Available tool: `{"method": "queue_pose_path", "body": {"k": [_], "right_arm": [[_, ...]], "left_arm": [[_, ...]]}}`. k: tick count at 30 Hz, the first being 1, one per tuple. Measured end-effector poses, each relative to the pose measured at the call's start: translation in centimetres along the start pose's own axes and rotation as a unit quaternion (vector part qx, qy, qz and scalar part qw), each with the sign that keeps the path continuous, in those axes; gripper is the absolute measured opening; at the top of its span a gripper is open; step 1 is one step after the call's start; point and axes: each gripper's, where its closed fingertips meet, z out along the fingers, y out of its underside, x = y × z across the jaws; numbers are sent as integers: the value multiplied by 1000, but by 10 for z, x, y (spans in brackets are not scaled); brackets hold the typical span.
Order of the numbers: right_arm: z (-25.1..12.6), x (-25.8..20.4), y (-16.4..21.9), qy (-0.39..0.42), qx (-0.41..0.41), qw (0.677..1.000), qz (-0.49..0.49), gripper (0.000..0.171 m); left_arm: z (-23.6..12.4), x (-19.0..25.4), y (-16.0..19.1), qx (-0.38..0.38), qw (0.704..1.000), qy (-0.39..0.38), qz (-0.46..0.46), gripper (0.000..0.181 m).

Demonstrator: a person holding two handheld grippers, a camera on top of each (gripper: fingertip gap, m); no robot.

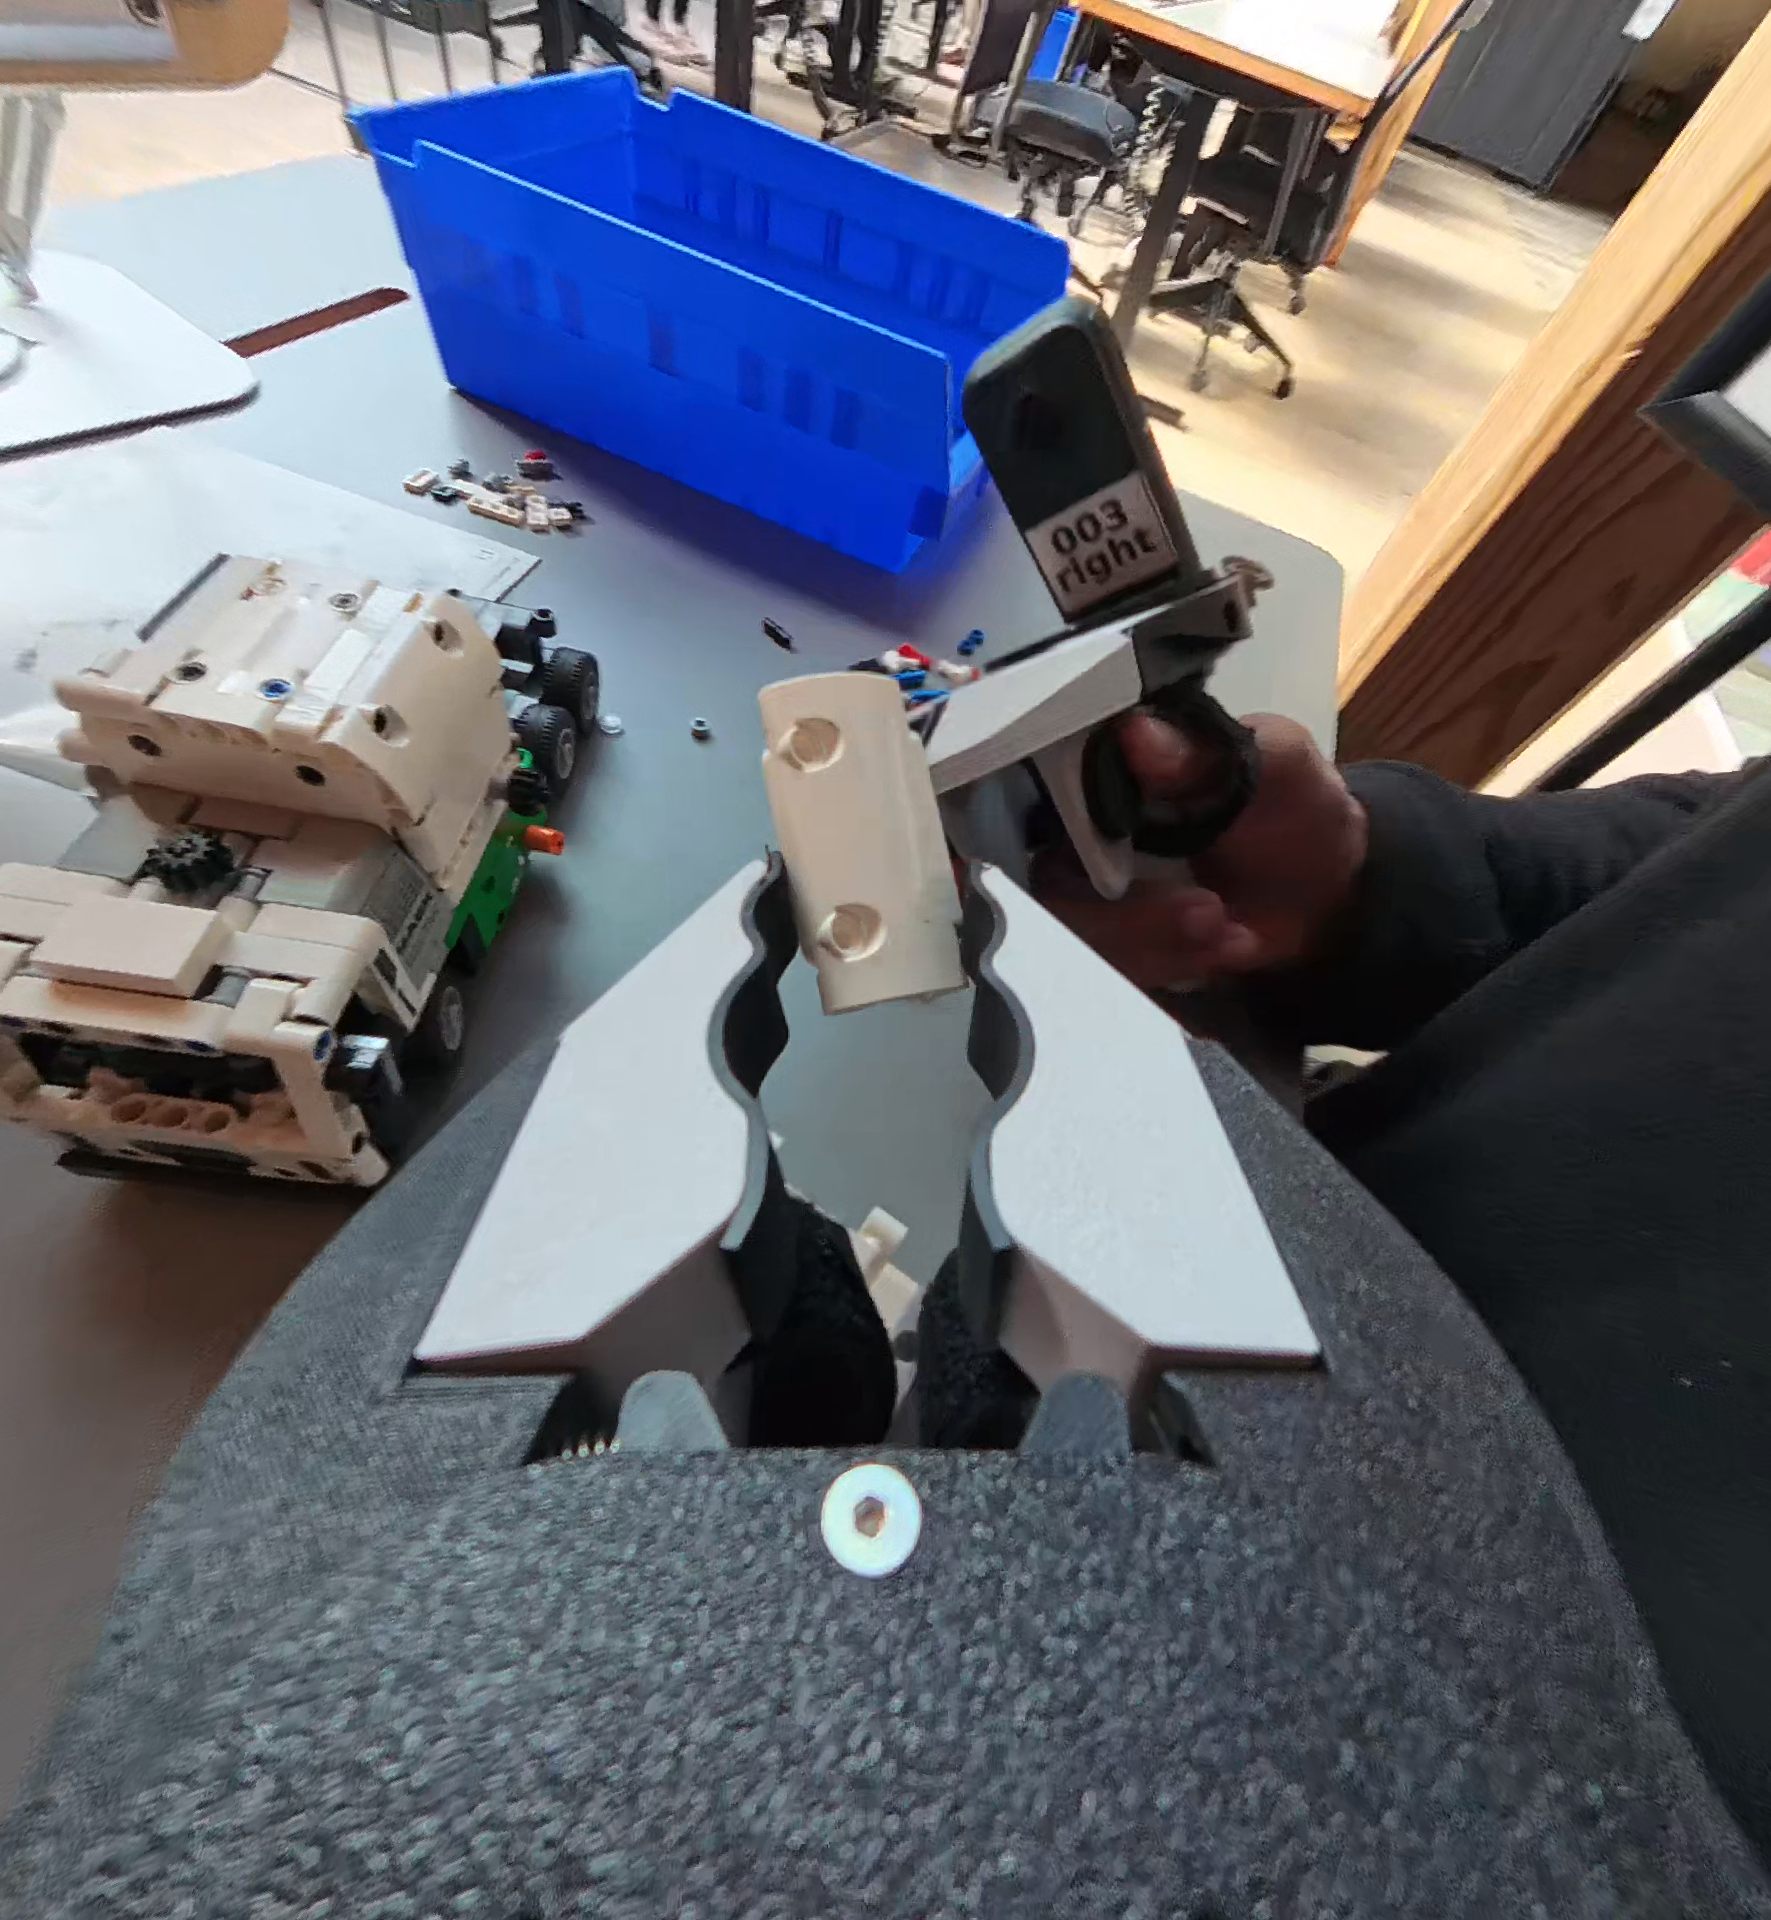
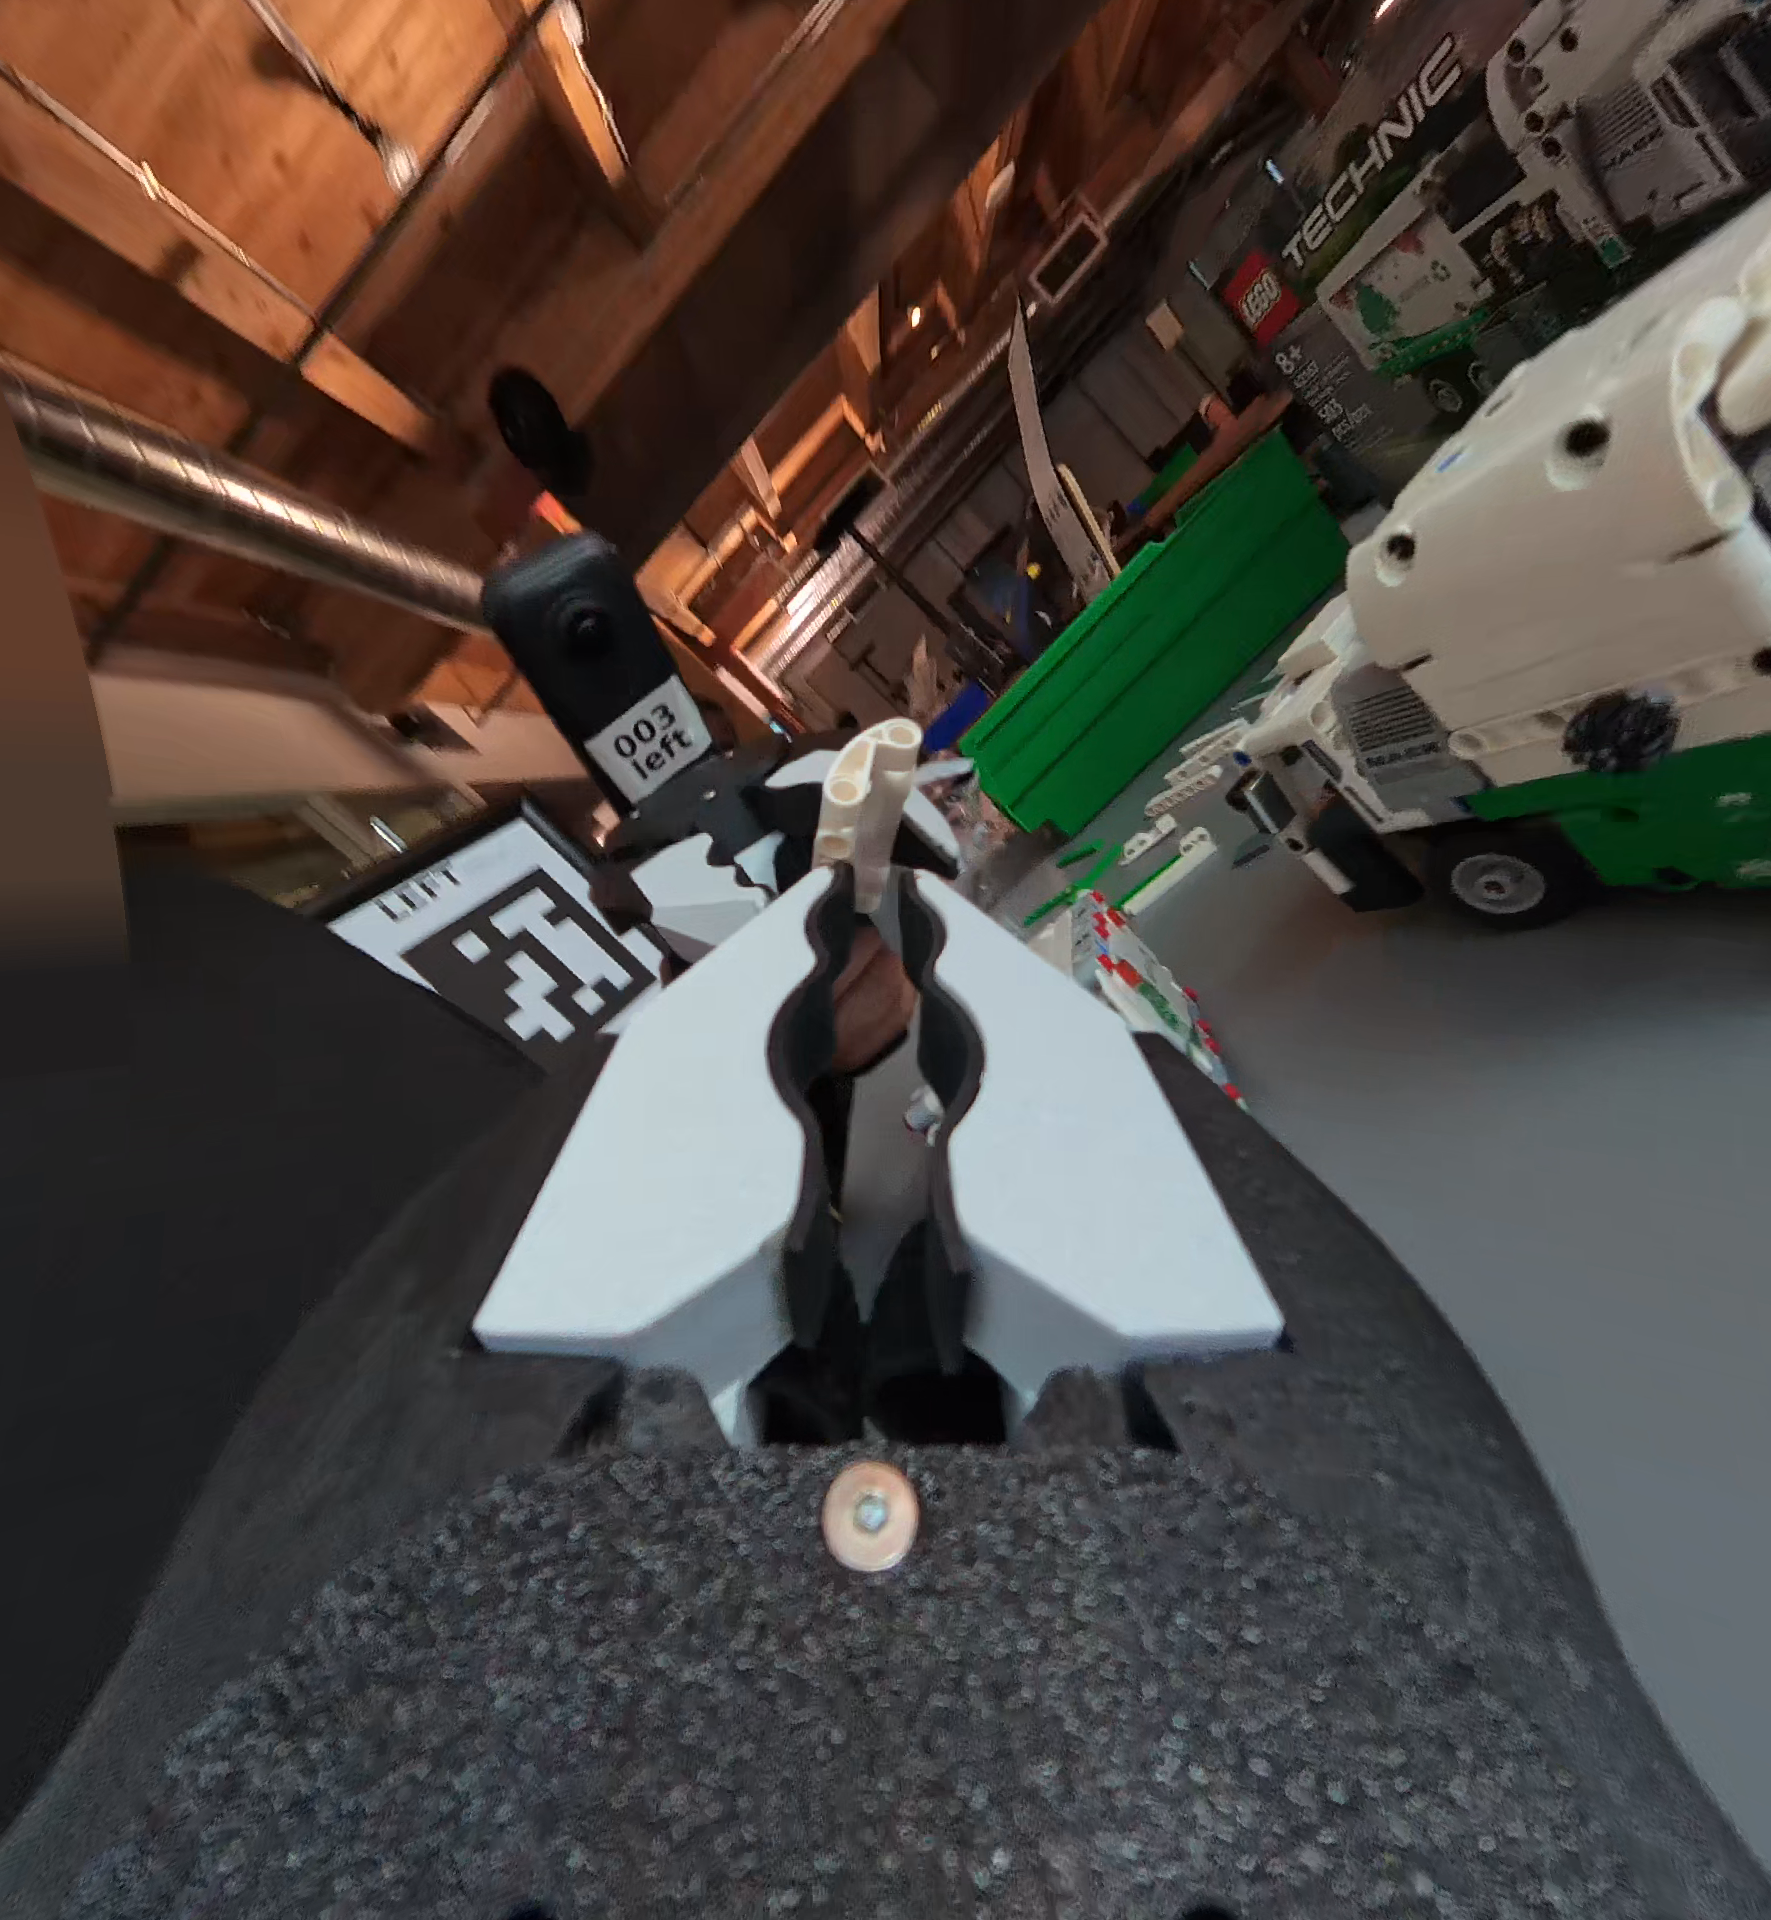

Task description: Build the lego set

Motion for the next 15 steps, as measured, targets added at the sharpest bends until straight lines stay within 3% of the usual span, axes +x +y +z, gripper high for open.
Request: {"method": "queue_pose_path", "body": {"k": [1,4,7,10,15], "right_arm": [[-4,-2,-1,7,-27,999,-39,7],[-17,2,6,60,-139,965,-213,27],[-25,4,21,110,-242,874,-407,32],[-16,-16,18,127,-231,779,-568,18],[-11,-14,20,186,-244,685,-661,22]], "left_arm": [[-2,5,1,-4,999,26,-21,29],[-9,13,4,-29,991,94,-86,29],[-15,31,9,-74,968,187,-151,29],[-16,42,14,-116,947,237,-184,29],[-11,39,20,-145,936,243,-208,29]]}}
